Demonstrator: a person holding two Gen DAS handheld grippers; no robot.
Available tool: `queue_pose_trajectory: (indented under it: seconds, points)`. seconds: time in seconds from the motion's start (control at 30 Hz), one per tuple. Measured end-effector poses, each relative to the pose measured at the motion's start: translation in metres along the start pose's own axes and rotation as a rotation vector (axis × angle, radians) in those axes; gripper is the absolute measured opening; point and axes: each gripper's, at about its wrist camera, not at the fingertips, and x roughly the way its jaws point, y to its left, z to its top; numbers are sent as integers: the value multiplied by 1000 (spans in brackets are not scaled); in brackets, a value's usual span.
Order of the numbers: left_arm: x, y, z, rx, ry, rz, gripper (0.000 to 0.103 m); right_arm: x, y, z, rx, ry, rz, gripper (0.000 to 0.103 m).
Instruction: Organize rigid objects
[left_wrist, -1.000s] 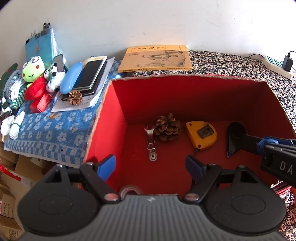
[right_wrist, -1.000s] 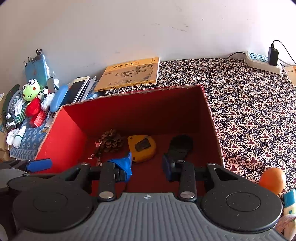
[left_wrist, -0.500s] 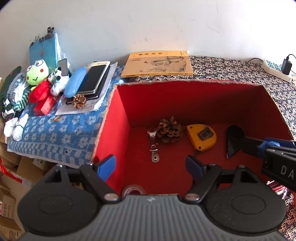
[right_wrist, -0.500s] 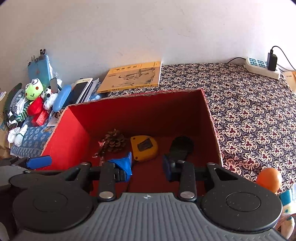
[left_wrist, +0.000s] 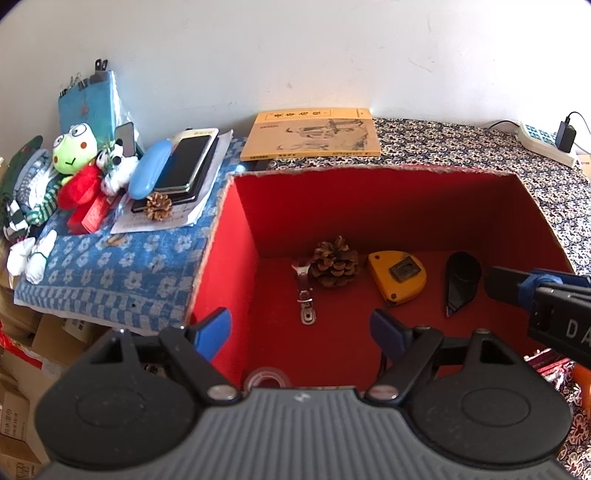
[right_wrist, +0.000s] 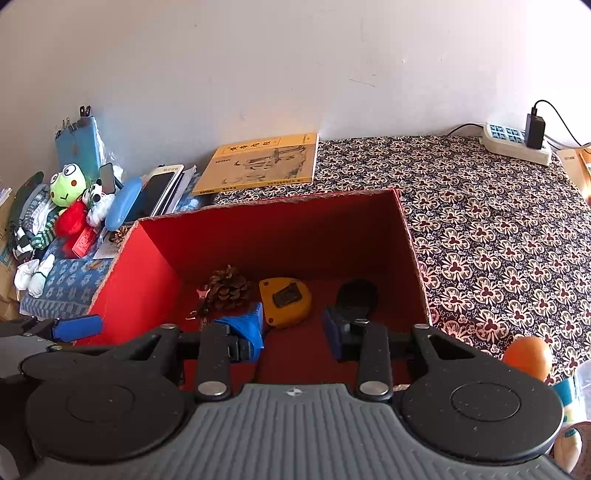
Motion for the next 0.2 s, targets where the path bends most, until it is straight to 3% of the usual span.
queue_pose_trajectory:
  seconds: [0.2]
  points:
    - [-6,0,-2,6,-41,8,80,-3,2,-2,-7,-11,-5,19]
